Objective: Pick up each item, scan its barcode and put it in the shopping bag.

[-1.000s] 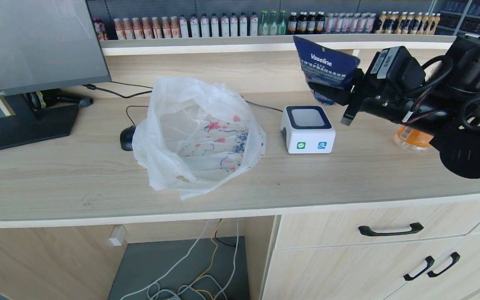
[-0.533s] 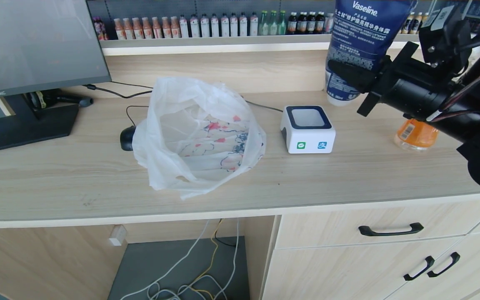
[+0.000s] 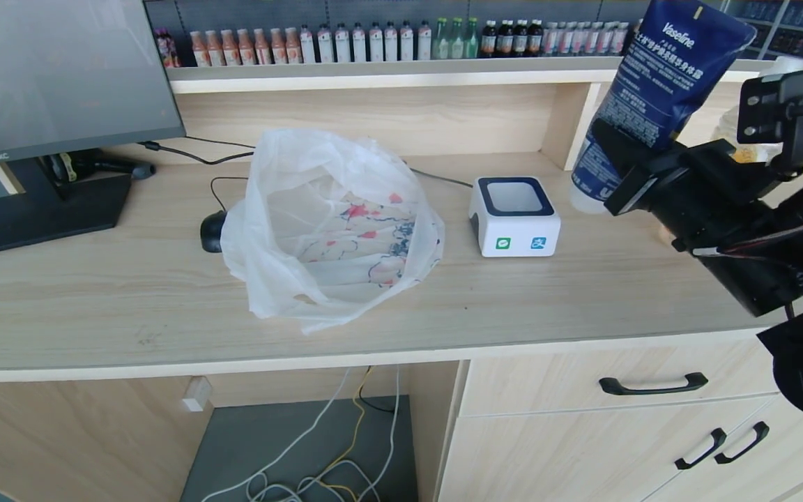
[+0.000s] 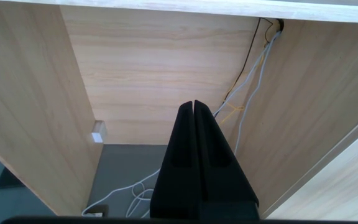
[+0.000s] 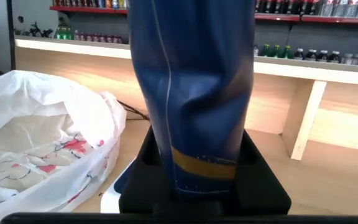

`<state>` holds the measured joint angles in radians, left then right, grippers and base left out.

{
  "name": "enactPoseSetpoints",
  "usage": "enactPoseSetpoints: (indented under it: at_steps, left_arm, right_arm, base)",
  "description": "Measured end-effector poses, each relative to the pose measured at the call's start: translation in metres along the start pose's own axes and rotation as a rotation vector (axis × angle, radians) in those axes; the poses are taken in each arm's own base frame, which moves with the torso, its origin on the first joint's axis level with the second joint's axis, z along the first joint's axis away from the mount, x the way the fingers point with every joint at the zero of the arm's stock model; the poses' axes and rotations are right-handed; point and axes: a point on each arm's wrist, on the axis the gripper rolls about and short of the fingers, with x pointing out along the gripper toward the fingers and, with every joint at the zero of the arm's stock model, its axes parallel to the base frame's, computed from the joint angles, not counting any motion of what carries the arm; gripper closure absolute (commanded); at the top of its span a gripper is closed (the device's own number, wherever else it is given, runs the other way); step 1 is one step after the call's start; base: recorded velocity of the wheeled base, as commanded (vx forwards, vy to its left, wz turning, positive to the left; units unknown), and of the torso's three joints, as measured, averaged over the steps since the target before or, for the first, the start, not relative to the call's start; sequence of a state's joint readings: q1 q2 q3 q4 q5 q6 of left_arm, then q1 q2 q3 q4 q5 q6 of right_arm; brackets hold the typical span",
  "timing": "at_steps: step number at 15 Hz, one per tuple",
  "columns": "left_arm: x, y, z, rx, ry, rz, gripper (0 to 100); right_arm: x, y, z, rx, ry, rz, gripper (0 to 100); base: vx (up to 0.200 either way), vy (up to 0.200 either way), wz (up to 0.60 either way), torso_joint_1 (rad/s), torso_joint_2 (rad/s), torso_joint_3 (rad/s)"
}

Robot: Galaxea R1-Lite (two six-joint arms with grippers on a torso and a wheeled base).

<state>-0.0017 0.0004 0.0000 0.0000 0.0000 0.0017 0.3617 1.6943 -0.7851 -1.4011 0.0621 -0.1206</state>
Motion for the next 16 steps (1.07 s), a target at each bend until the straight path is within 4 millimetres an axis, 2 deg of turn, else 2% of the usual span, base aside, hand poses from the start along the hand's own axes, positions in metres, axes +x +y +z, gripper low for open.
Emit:
enactPoseSetpoints:
  at_steps: [4,7,10,12,16]
  left_arm:
    - [0.0,0.0,0.0,0.001,0.0,0.0,100]
    - [0.0,0.0,0.0,0.001,0.0,0.0,100]
    - [0.0,0.0,0.0,0.002,0.001,0.0,100]
    - [0.0,0.0,0.0,0.001,0.001,0.0,100]
    - [0.0,0.0,0.0,-0.009,0.0,0.0,100]
  right_arm:
    - [-0.008,0.006,0.002,0.027,-0.015,-0.029,100]
    - [-0.009,0.004,0.013,0.029,-0.066,-0.034,100]
    - [-0.01,0.001,0.019,0.024,-0.085,-0.044,100]
    - [-0.009,-0.008,0.02,0.02,-0.095,-0.072,100]
    - [-0.01,-0.013,0.019,0.02,-0.095,-0.084,100]
  base:
    - [0.0,0.0,0.0,0.0,0.0,0.0]
    - [0.0,0.0,0.0,0.0,0.0,0.0]
    - [0.0,0.0,0.0,0.0,0.0,0.0]
    - [0.0,0.0,0.0,0.0,0.0,0.0]
    - [0.0,0.2,0.0,0.001,0.0,0.001]
